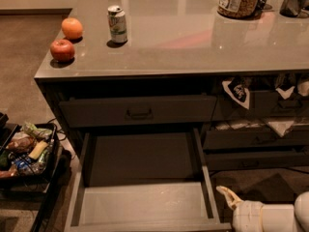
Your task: Close middle drawer
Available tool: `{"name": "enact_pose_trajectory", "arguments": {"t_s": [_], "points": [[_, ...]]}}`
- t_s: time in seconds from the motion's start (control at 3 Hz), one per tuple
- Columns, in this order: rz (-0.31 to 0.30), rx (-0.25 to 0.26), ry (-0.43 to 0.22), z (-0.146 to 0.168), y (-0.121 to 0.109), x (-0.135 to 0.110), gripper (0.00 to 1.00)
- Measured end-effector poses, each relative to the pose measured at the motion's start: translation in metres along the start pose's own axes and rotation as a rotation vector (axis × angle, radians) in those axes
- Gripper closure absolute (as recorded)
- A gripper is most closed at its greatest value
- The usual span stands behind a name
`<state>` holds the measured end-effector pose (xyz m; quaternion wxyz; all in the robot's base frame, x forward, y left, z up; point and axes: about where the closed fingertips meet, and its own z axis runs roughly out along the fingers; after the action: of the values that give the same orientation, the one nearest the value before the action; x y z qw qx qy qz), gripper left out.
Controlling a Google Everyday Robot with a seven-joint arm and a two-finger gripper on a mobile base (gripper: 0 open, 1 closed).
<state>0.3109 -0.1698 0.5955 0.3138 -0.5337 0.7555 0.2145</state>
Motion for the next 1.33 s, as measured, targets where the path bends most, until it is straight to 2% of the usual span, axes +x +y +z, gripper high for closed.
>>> {"name": "enact_pose_trajectory", "arguments": {"t_s": [0.33, 0.67, 1.0, 1.33], "points": [[-0.029, -0.013, -0.088, 0.033, 0.018, 0.006, 0.0], [-0.055, -0.083, -0.14, 0.068, 0.039, 0.011, 0.0], [-0.055, -0.083, -0.14, 0.068, 0.039, 0.011, 0.0], [-0.055, -0.083, -0.14, 0.068, 0.039, 0.011, 0.27]]}}
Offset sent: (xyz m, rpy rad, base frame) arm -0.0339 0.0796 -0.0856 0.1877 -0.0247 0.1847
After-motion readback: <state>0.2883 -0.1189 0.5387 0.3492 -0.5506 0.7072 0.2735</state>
